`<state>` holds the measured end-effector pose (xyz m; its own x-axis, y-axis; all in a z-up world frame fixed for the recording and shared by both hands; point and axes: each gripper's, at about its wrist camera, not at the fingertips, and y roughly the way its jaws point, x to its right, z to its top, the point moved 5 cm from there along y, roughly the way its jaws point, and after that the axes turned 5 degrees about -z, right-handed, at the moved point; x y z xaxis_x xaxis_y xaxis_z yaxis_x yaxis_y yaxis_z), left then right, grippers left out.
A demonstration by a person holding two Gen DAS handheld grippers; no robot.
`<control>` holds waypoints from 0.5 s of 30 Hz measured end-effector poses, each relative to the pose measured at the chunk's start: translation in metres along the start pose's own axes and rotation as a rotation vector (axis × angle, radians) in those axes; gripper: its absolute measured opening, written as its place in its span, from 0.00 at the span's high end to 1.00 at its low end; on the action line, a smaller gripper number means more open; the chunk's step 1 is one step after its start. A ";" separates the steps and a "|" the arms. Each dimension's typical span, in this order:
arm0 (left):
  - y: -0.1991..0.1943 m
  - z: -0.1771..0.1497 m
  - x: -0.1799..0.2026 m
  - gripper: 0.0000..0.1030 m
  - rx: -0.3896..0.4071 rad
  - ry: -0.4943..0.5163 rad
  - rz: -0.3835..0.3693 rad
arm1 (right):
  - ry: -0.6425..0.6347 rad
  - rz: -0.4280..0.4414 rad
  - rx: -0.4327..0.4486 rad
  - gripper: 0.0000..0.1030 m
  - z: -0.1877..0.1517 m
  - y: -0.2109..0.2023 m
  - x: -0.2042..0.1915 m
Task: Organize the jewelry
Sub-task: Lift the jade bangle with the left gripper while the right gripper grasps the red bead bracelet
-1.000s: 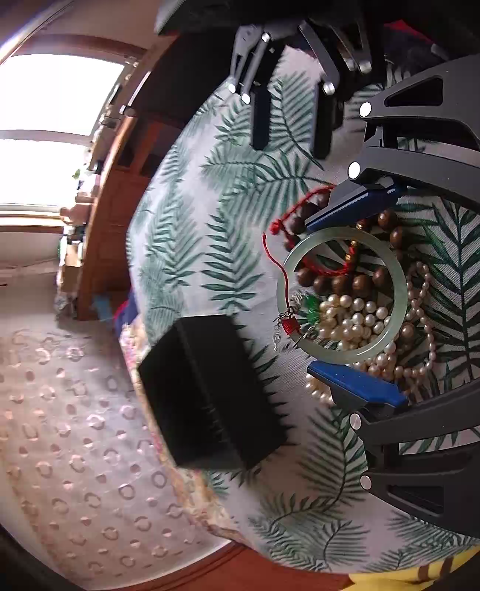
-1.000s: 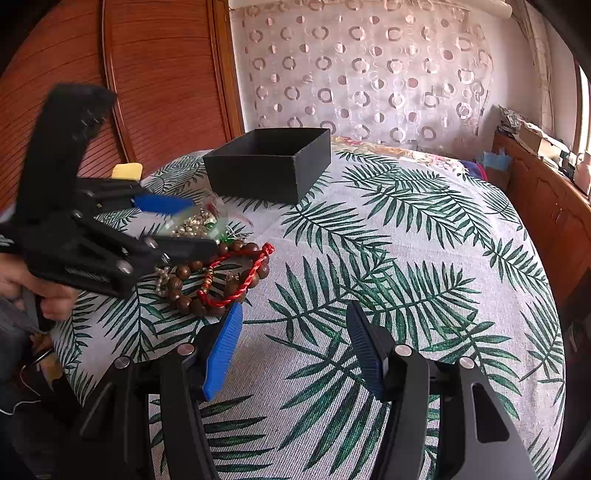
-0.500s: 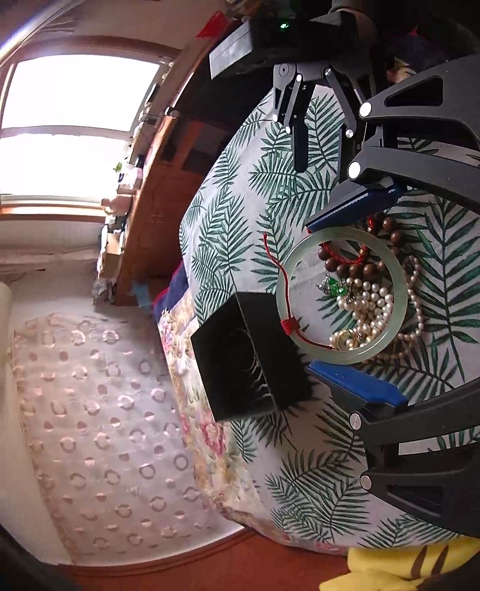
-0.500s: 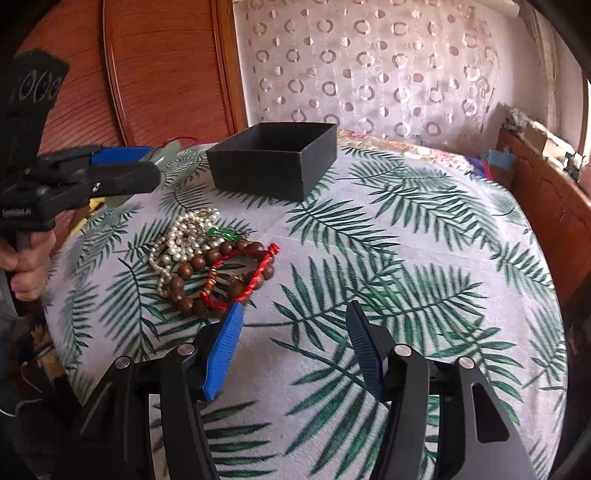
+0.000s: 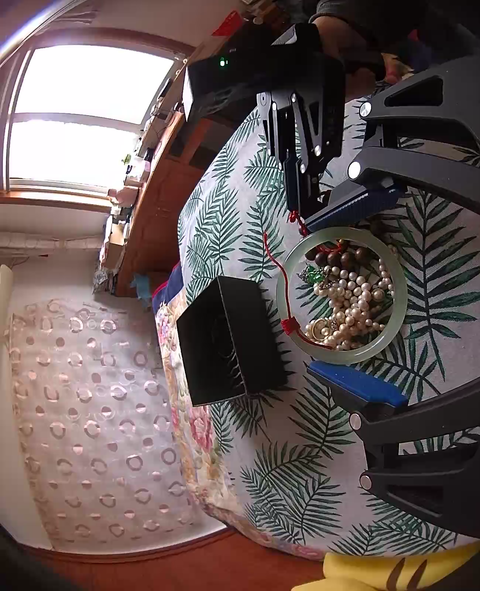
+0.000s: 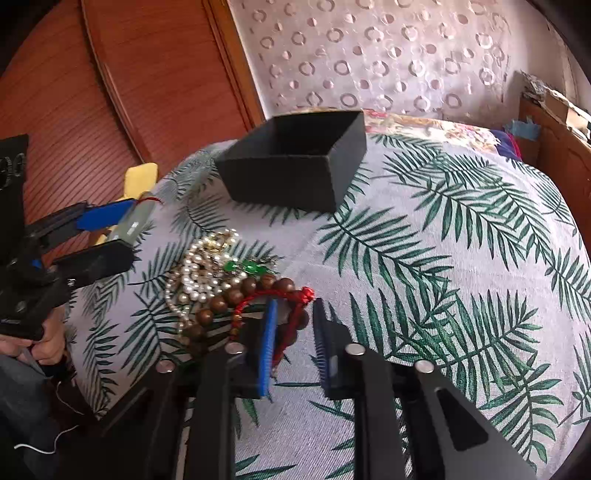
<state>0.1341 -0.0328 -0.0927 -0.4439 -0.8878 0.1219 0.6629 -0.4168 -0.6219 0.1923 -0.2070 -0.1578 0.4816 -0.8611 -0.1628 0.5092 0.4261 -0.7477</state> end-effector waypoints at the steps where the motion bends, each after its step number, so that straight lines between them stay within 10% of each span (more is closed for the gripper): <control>1: 0.000 -0.001 0.000 0.33 0.001 -0.002 0.000 | 0.004 0.004 -0.002 0.85 0.000 0.000 0.001; 15: -0.004 0.003 -0.004 0.33 0.016 -0.001 0.013 | -0.082 -0.009 0.109 0.96 0.029 -0.033 -0.008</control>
<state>0.1352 -0.0286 -0.0884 -0.4343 -0.8934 0.1146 0.6781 -0.4080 -0.6113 0.1922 -0.2060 -0.1131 0.5312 -0.8413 -0.1002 0.5861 0.4503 -0.6736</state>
